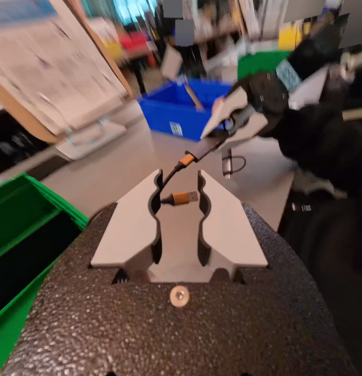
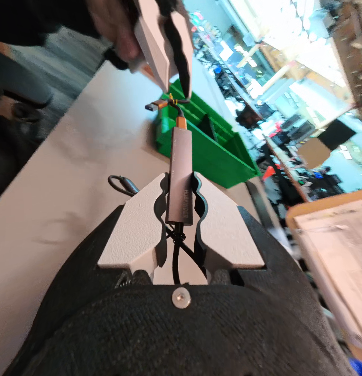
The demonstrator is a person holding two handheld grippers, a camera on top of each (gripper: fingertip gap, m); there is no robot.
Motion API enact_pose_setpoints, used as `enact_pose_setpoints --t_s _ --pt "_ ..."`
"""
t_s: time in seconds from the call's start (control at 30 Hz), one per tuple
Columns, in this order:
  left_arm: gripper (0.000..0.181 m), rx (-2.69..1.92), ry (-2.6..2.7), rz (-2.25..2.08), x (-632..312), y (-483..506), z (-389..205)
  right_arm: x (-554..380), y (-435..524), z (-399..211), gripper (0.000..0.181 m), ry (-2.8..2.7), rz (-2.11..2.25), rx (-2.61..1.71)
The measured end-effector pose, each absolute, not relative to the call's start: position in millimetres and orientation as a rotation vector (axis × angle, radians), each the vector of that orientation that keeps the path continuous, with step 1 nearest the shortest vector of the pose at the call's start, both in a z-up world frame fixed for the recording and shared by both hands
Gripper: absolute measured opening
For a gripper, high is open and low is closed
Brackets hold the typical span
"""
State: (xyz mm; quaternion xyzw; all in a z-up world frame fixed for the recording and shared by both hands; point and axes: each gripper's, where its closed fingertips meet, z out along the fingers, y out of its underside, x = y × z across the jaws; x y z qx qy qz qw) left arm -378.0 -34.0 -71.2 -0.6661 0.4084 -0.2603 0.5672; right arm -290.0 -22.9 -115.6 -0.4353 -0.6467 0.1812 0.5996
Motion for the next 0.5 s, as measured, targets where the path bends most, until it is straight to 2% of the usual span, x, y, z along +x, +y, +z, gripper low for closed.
enact_pose_setpoints --t_s 0.1,0.27,0.37,0.5 --pt "0.036 -1.421 0.823 -0.605 -392 -35 -45 -262 1 -77 0.021 -1.302 0.295 -1.048" --pt "0.046 -1.608 0.978 -0.514 -391 -36 -101 -137 61 -13 0.021 -0.726 -0.101 -1.254" --pt "0.049 -1.653 1.076 -0.436 -384 -36 -126 -42 86 -23 0.021 -0.46 -0.342 -1.451" --pt "0.048 -1.678 1.159 -0.435 -366 -37 -143 12 112 -60 0.022 -0.289 -0.309 -1.572"
